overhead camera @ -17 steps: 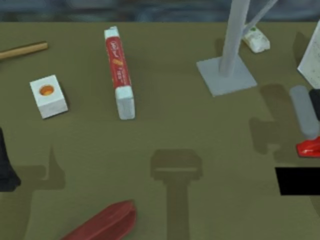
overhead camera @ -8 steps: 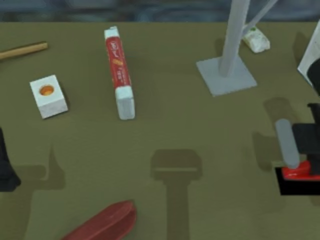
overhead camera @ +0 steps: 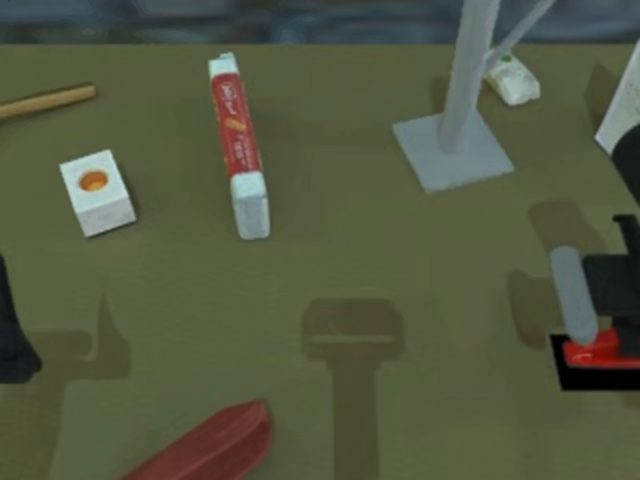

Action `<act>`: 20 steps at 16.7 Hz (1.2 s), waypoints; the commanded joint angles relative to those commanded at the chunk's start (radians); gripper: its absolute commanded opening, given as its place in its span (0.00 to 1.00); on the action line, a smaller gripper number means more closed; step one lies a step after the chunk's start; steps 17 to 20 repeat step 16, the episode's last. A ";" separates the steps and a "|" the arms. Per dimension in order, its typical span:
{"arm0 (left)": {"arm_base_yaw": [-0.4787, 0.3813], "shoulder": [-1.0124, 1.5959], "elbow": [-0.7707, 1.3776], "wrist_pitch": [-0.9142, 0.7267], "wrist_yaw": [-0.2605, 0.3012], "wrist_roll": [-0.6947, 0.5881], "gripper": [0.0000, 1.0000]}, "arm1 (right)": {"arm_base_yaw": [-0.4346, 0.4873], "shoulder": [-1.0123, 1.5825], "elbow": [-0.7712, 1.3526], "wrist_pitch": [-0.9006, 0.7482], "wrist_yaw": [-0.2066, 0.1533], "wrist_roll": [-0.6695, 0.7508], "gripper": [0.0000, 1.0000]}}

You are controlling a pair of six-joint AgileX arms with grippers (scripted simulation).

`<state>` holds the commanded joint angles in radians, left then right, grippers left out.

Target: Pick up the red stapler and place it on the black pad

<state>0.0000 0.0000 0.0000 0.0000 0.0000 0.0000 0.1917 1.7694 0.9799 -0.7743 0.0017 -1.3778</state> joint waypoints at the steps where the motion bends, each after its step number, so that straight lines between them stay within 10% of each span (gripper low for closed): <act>1: 0.000 0.000 0.000 0.000 0.000 0.000 1.00 | 0.000 0.000 0.000 0.000 0.000 0.000 0.30; 10: 0.000 0.000 0.000 0.000 0.000 0.000 1.00 | 0.000 0.000 0.000 0.000 0.000 0.000 0.98; 20: 0.000 0.000 0.000 0.000 0.000 0.000 1.00 | 0.000 0.000 0.000 0.000 0.000 0.000 1.00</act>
